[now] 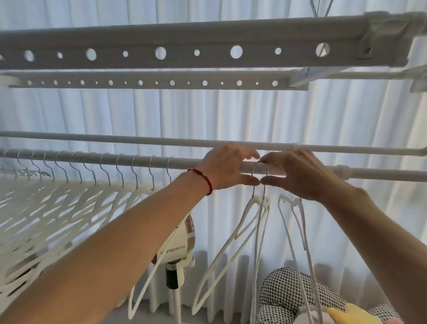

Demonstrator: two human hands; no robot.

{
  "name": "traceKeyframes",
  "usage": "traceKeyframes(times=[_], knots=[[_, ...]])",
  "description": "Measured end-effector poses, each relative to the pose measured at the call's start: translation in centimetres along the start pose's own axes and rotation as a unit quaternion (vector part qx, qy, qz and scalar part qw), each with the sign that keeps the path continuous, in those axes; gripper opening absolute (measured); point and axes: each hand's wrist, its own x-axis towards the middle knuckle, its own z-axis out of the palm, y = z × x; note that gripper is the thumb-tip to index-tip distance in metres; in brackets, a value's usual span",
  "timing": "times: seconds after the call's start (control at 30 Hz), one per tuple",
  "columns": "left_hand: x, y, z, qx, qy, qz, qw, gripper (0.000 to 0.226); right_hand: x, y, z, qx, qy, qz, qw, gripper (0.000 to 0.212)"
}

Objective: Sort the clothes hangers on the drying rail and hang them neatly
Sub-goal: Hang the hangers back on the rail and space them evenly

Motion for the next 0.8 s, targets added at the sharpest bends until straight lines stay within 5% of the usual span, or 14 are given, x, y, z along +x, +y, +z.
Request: traceKeyframes(times=[0.2,0.47,0.8], knots=[[0.3,-0.6,-0.2,-0.080,-0.029,0.009,0.996,0.064,0.7,-1.4,0.4,0.052,-0.002,0.020,0.998,0.033],[1.2,-0.1,0.0,-0.137,-0.048,0.012,0.989,0.066,-0.2,-1.5,0.5,0.048,-0.003,0.032,0.998,0.048],[-0.9,-2.9,-1.9,-0.102,-0.063,-0.023,0.992,0.073,-0.1,-1.8,0.5,0.027,0.009,0.030,0.999,0.041]])
